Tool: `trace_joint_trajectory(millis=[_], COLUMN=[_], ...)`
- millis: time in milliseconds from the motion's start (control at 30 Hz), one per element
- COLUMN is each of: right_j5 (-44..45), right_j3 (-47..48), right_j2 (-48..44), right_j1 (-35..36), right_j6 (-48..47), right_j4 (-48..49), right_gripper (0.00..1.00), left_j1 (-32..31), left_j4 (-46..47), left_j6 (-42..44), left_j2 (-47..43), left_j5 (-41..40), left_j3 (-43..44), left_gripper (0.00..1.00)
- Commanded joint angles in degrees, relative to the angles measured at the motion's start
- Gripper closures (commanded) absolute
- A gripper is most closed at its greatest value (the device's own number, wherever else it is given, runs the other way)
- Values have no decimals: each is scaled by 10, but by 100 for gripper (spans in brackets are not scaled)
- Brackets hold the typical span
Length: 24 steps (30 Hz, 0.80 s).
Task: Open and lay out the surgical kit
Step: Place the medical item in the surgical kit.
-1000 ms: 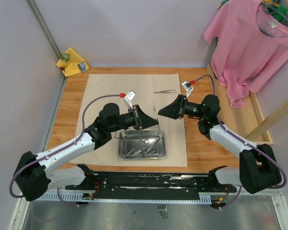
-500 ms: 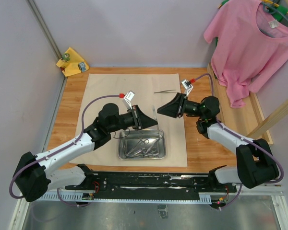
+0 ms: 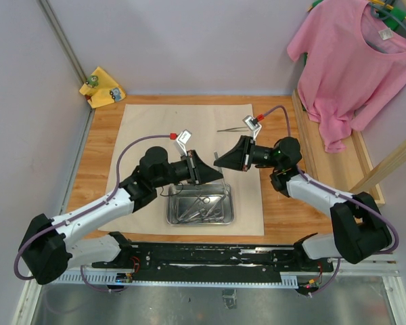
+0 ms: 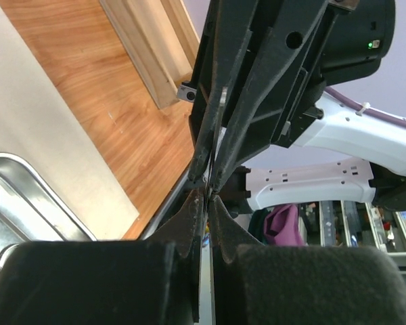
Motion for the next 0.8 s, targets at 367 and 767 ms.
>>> trace_joint_trajectory(millis=[367, 767], right_j5=[110, 344], right_j3=[279, 548], right_j2=[2, 269], right_j1=[0, -15], right_j6=[-494, -763], right_j4=[-697, -991], right_gripper=[99, 99], left_j1=[61, 76], left_j4=[-199, -265], left_j6=[76, 85], left_j2=[-114, -178], left_j5=[-34, -27], left_j3=[38, 26], left_gripper=[53, 53])
